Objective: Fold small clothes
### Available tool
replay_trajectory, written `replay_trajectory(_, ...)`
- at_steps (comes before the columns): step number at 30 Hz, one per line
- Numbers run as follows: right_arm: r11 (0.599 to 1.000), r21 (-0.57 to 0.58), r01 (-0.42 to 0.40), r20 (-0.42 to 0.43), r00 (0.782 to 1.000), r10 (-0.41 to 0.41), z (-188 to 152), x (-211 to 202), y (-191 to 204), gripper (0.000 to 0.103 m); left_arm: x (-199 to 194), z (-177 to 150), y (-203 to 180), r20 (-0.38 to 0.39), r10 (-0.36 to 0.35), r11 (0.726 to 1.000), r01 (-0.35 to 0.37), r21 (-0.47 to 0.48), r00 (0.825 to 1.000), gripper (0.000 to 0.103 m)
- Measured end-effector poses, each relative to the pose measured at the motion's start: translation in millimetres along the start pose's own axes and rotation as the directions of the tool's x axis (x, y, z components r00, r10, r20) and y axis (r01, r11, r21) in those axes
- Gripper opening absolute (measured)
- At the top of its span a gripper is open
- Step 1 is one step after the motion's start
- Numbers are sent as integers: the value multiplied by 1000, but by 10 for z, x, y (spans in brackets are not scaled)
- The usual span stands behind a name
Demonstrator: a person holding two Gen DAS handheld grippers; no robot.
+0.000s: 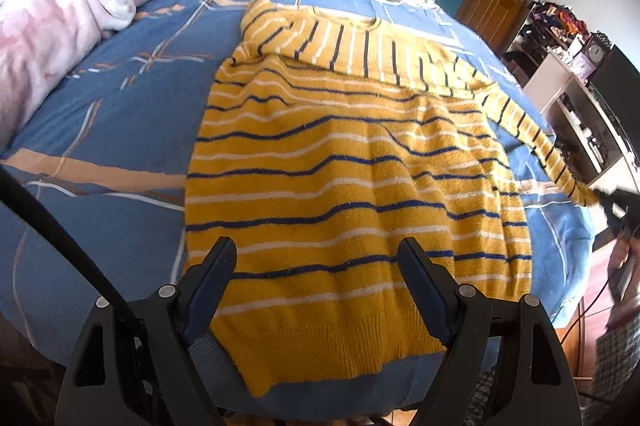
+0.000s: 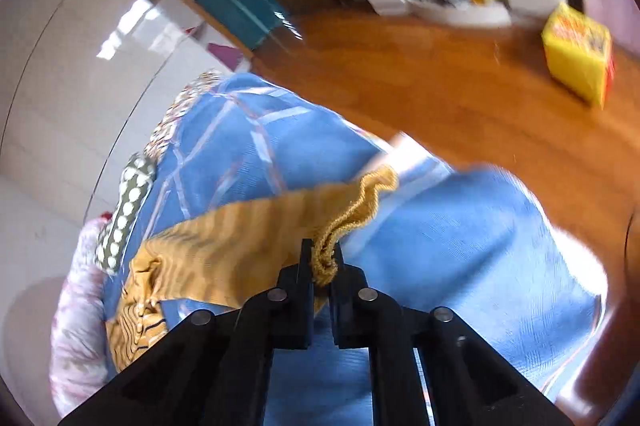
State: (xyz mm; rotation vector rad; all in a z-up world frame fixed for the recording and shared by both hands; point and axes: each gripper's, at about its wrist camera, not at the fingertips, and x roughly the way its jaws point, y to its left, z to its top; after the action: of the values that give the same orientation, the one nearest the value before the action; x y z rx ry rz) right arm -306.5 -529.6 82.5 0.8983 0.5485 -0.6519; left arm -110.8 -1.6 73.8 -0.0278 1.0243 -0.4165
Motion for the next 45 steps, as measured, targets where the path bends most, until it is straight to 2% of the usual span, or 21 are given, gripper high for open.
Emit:
replay_trajectory(3, 993, -111, -27, 8, 1000, 28, 113, -107, 507, 7, -139, 7, 23, 45, 12, 1000, -13, 15, 999, 82)
replay_trajectory(5, 977, -206, -58, 7, 998, 61, 164, -99, 1023, 7, -250, 7, 59, 79, 18, 1000, -20, 24, 997, 82)
replay_trajectory(10, 896, -420, -143, -47, 990, 136, -94, 57, 2284, 7, -451, -13, 236, 134, 37, 999, -41, 28, 990, 82)
replay_trajectory(15, 788, -545, -286, -214, 956, 200, -795, 493, 3465, 7, -585, -69, 582, 171, 59, 998, -58, -15, 983, 82)
replay_trajectory(19, 698, -623, -353, -316, 930, 188, -1476, 844, 4256, 6, -658, -133, 893, 184, 70, 996, -59, -66, 980, 82)
replay_trajectory(23, 621, -673, -403, -411, 901, 139, -2189, 1255, 4793, 6, -661, -211, 1207, 167, 87, 990, -66, -125, 982, 82)
replay_trajectory(28, 538, -749, -387, -459, 888, -1, -2974, 1858, 5103, 6, -608, -291, 1448, 149, 85, 985, -61, -160, 985, 82)
replay_trajectory(34, 451, -842, -297, -402, 902, -157, -3448, 2243, 5148, 11, -630, -355, 1577, 175, 113, 985, -87, -151, 978, 82)
replay_trajectory(35, 454, -840, -296, -404, 901, -159, -3461, 2244, 5147, 13, -638, -360, 1584, 183, 111, 985, -84, -151, 977, 82)
replay_trajectory(38, 489, -794, -360, -457, 885, -92, -3379, 2081, 5156, 20, -680, -351, 1554, 209, 126, 984, -95, -154, 970, 82)
replay_trajectory(40, 512, -742, -434, -514, 857, -19, -3267, 1854, 5134, 24, -725, -331, 1521, 237, 153, 981, -118, -154, 959, 92)
replay_trajectory(44, 500, -690, -523, -556, 825, 95, -3059, 1324, 4931, 35, -848, -304, 1416, 289, 186, 978, -150, -143, 939, 96)
replay_trajectory(45, 505, -677, -536, -561, 819, 117, -2993, 1207, 4832, 43, -861, -297, 1390, 289, 190, 978, -154, -142, 938, 96)
